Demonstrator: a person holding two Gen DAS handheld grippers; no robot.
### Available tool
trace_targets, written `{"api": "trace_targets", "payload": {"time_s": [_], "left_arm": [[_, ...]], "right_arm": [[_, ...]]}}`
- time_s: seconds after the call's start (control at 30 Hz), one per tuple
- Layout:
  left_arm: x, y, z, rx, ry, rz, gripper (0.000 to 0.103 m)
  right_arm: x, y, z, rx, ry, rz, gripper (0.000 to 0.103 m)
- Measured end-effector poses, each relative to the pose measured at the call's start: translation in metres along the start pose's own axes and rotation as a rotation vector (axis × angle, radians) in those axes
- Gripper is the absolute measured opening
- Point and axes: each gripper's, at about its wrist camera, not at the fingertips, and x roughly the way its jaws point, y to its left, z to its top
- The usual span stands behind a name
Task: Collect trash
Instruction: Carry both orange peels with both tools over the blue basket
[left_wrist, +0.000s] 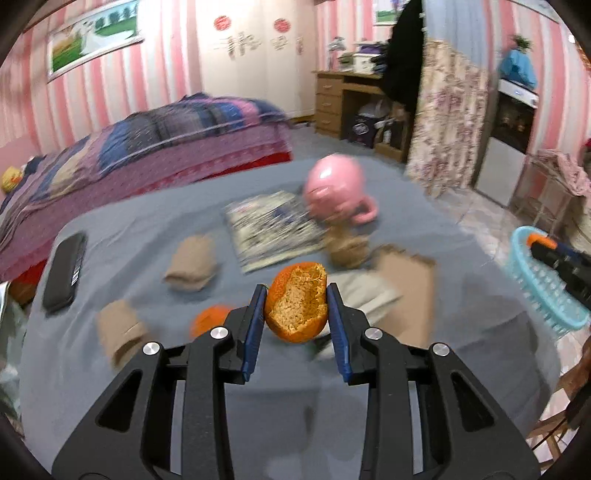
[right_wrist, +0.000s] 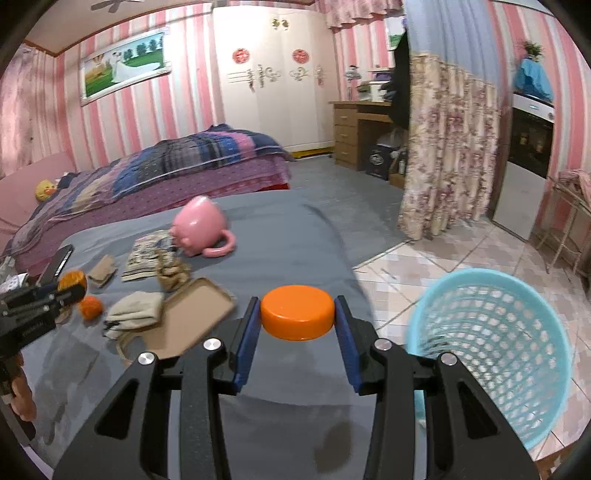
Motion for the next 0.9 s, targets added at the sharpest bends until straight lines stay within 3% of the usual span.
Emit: {"api": "trace_targets", "payload": {"time_s": [0.43, 0.67, 0.9], "left_arm": [[0.014, -0.150, 0.043, 0.126, -0.064, -0.213, 0.032], [0.031, -0.211, 0.041, 0.192, -0.039, -0.295, 0.032], [0.047, -0.252, 0.036, 0.232, -0.009, -0.362, 0.032]], "right_arm": [[-0.031, -0.129, -0.009, 0.115, -0.008, -0.236, 0.040], [-0.036, -0.190, -0.029, 0.175, 0.023, -0.295, 0.040], [-0.034, -0.225, -0.045, 0.237, 0.034, -0.327, 0.040]]}}
